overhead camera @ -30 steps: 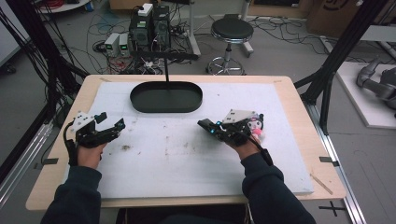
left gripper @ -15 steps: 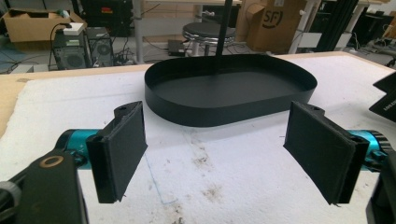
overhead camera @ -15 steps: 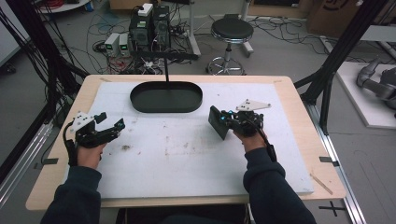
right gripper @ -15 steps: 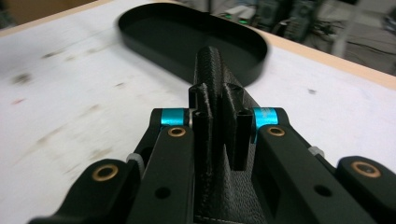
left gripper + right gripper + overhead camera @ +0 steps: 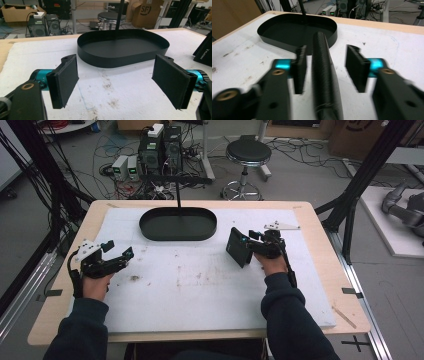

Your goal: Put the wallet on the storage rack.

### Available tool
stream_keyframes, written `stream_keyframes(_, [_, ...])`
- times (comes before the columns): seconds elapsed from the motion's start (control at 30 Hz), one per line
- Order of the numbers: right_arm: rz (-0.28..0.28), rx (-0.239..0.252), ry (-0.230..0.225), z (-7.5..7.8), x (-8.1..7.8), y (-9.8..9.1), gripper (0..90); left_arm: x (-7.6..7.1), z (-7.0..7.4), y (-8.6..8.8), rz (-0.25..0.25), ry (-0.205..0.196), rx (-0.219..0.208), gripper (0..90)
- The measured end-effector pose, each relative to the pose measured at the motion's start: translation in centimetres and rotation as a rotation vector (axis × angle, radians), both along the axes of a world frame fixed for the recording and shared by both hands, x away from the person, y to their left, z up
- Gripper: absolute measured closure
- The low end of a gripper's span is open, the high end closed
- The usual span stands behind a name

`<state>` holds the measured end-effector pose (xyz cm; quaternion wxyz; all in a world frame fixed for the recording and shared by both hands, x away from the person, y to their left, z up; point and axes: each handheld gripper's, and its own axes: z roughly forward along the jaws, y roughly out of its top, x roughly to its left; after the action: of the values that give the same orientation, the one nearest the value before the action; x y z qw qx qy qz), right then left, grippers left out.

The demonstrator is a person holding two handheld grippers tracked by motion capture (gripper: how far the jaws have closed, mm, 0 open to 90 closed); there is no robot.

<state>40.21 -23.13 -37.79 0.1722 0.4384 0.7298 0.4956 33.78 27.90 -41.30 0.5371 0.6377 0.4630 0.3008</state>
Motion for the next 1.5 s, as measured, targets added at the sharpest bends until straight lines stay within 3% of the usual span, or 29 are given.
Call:
stream_keyframes(0.03, [0.008, -0.013, -0.014, 0.0, -0.1, 0.2, 42.9, 0.0, 0.0, 0.0, -0.001, 0.0, -0.001, 20.6])
stream_keyframes(0.07, [0.008, -0.013, -0.014, 0.0, -0.1, 0.2, 42.9, 0.0, 0.0, 0.0, 0.0, 0.0, -0.003, 20.6])
stream_keyframes(0.1, [0.026, -0.047, -0.038, 0.0, -0.2, 0.7, 37.6, 0.0, 0.0, 0.0, 0.0, 0.001, -0.003, 20.6])
stream_keyframes(0.23, [0.056, -0.1, -0.019, -0.7, 0.1, 1.3, 37.3, 0.0, 0.0, 0.0, -0.001, 0.001, -0.004, 20.6])
stream_keyframes(0.37, [0.079, -0.176, -0.022, -1.2, 0.1, 2.2, 42.8, 0.0, 0.0, 0.0, -0.003, 0.002, -0.004, 20.6])
stream_keyframes(0.43, [0.081, -0.226, -0.034, -1.4, 0.2, 2.6, 52.5, 0.0, 0.0, 0.0, -0.003, 0.004, -0.004, 20.6])
stream_keyframes(0.47, [0.081, -0.226, -0.034, -1.4, 0.2, 2.6, 52.5, 0.0, 0.0, 0.0, -0.004, 0.004, -0.005, 20.6])
stream_keyframes(0.57, [0.083, -0.209, -0.041, -1.3, 0.3, 2.5, 66.6, 0.0, 0.0, 0.0, -0.004, 0.004, -0.005, 20.6])
stream_keyframes(0.67, [0.092, -0.189, -0.057, -0.8, 0.3, 2.4, 73.3, 0.0, 0.0, 0.0, -0.004, 0.006, -0.006, 20.6])
stream_keyframes(0.77, [0.106, -0.193, -0.046, -0.6, 0.5, 2.6, 74.4, 0.1, -0.1, 0.0, -0.007, 0.006, -0.004, 20.6])
stream_keyframes(0.87, [0.139, -0.203, -0.074, 0.6, 0.6, 3.9, 74.9, 0.1, -0.1, 0.0, -0.008, 0.007, -0.006, 20.6])
stream_keyframes(1.07, [0.182, -0.19, -0.089, 2.1, 1.5, 6.0, 75.2, 0.1, -0.1, 0.0, -0.011, 0.006, -0.006, 20.6])
stream_keyframes(1.3, [0.222, -0.107, -0.12, 4.1, 4.3, 9.5, 75.4, 0.1, -0.2, -0.1, -0.016, 0.005, -0.005, 20.6])
stream_keyframes(1.5, [0.217, -0.073, -0.115, 4.3, 6.4, 11.9, 75.4, 0.3, -0.3, 0.0, -0.024, 0.012, -0.006, 20.7])
